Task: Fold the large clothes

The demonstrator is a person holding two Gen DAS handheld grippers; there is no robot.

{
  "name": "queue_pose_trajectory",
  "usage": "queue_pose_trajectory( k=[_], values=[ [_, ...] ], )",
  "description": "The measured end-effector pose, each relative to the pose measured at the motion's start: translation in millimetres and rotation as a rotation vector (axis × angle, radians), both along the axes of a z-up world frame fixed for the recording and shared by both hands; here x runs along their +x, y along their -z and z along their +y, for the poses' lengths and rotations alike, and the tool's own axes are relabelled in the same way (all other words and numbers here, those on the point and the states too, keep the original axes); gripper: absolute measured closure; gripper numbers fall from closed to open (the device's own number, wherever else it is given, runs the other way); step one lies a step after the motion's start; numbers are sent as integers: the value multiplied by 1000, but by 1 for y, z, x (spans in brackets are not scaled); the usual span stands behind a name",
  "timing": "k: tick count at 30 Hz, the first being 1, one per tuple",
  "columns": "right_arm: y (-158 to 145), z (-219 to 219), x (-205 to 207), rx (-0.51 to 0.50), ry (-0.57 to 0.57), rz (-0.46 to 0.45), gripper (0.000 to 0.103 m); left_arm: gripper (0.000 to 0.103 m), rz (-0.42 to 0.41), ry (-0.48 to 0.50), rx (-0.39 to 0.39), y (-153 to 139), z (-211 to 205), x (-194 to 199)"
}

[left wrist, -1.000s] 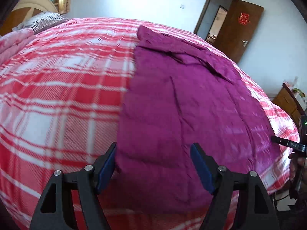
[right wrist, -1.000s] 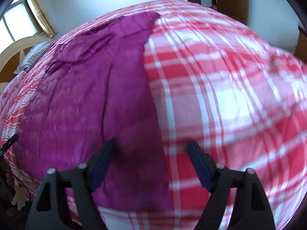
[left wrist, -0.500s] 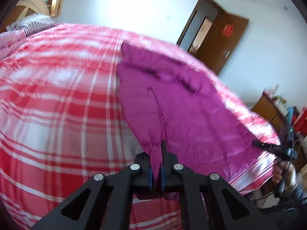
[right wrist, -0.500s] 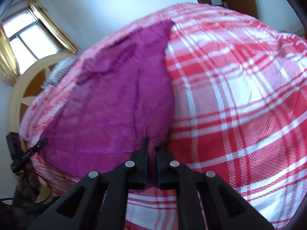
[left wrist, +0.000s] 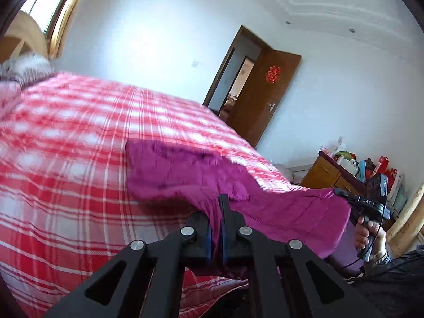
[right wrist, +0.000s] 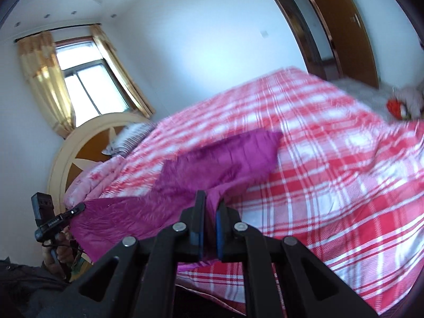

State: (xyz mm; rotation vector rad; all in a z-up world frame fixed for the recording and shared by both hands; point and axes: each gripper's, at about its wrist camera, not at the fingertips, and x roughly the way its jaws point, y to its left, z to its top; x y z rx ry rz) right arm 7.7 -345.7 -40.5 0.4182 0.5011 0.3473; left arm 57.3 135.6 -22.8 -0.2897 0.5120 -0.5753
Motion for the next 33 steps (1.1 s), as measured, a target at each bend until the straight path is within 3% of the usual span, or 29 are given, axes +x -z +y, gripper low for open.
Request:
queue_pose_trajectory(
  k=[4, 7, 11, 15, 19, 23, 27, 33],
  values=[
    [-18, -5, -5, 11, 10, -57, 94, 99, -23, 13, 14, -14, -1, 1],
    [-17, -12, 13, 7, 26, -59, 94, 99, 13, 20, 29, -7, -5, 29],
    [-9, -21, 66, 58, 24, -16, 94, 99, 78, 10, 36, 2, -8, 89],
    [-3, -20, 125, 45, 39, 31, 94, 99, 136, -2, 60, 15, -19, 162],
    [18, -23, 187, 33, 76, 100, 94, 98, 210, -61, 137, 44, -33, 235],
    [46, -33, 238, 11, 118, 171, 94, 96, 300, -119, 200, 69, -45, 283],
    [84, -44, 281, 17, 138, 267, 94, 93, 361, -138, 202, 76, -47, 309],
    [109, -50, 298, 27, 153, 309, 94, 83, 306, -126, 156, 59, -42, 307]
  ],
)
